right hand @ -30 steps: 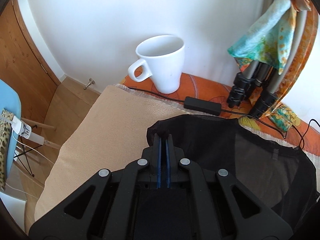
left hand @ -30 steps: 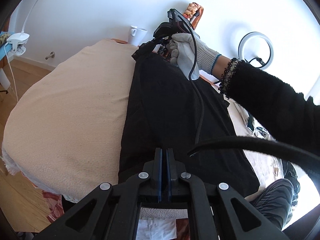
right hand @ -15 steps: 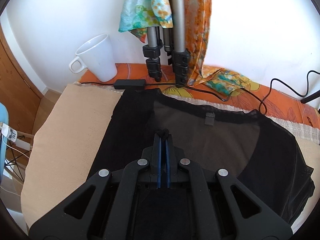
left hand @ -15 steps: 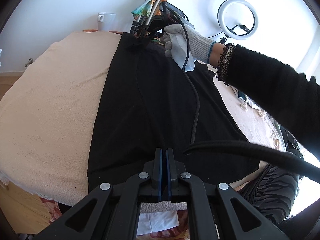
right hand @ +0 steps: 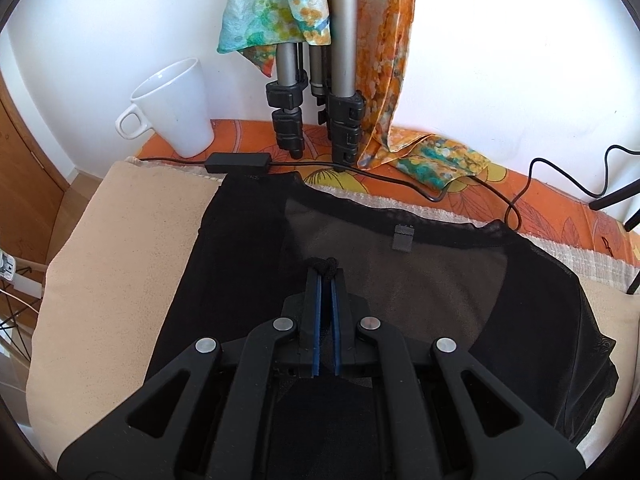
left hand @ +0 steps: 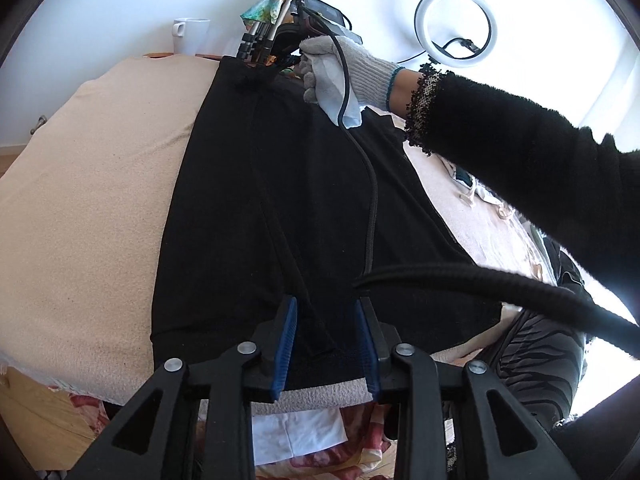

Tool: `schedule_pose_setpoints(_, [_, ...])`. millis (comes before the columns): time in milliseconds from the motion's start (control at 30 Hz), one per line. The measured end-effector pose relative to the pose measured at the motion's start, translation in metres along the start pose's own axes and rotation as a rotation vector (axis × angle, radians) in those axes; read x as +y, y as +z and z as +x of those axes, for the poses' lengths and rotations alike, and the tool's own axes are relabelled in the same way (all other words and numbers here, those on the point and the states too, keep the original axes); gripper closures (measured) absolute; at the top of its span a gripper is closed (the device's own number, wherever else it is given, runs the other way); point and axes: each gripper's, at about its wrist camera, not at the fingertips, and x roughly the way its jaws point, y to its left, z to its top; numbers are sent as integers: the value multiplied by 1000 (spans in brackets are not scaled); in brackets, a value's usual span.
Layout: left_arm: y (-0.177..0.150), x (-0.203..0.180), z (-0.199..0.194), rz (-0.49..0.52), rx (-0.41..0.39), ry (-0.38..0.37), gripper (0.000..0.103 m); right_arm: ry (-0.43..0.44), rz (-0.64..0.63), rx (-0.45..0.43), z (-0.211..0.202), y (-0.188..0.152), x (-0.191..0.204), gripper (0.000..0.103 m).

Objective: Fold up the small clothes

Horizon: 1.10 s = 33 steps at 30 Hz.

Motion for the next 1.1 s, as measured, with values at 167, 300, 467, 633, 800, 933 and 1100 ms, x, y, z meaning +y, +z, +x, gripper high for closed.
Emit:
schedule_pose_setpoints(167, [-4,1,-17,47,-30,80,74,-5,4,-33,-17,1,-5,53])
schedule_pose_setpoints(300, [-8,3,-27,54,-43,120,75,17,22,-63,-39,-2,-13,53])
schedule_pose_setpoints(467, [-24,5,-42,83,-56,193,75,47,46,-116,-80,-7,-28,52])
schedule_pose_setpoints(633, [-36,8,-52,79,-58,248,76,95,92,-171,-128,-19,-52,52])
schedule_pose_setpoints(800, [-39,-8,-57,154,-96,332,76,142,144,-212,-173,-36,-80,52])
schedule_pose_setpoints(933, [-41,-22,-62,198,-181,417,74,157,161,-233,-208,-54,-102,52])
schedule_pose_setpoints(1100, [-39,-46,-69,301,-333,544,72,182,173,-259,-244,-85,-129,52])
